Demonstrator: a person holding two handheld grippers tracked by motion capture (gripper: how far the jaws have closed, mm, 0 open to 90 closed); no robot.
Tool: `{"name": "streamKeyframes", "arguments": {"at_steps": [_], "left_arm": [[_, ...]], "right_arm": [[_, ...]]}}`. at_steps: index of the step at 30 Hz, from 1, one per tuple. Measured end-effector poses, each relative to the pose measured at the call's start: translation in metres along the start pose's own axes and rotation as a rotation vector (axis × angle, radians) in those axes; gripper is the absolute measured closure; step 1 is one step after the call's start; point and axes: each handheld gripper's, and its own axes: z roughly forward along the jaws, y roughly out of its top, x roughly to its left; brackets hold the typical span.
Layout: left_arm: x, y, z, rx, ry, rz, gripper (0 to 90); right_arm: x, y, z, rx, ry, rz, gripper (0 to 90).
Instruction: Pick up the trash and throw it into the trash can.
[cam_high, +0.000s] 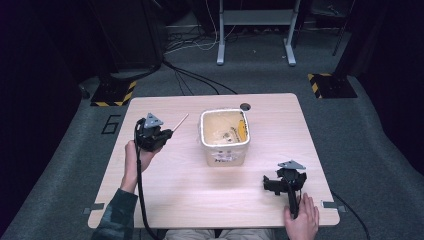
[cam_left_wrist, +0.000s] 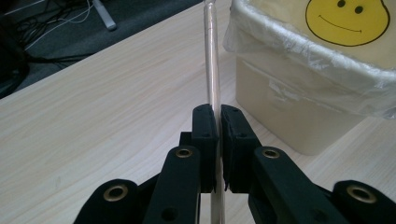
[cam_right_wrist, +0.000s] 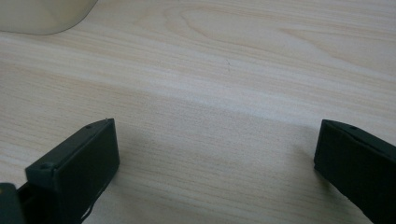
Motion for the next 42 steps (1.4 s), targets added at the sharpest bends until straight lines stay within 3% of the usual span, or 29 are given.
{"name": "streamKeyframes", "arguments": {"at_steps": [23,42], "left_arm": [[-0.023,0.04,0.006,-0.021,-0.055,0.064,84.8],[-0.041,0.063,0.018,-0.02,-0.102,0.099,84.8]], "right_arm": [[0.0,0.0,0.0,0.0,0.0,0.0,0.0],[0.0,0.0,0.0,0.0,0.0,0.0,0.0]]}}
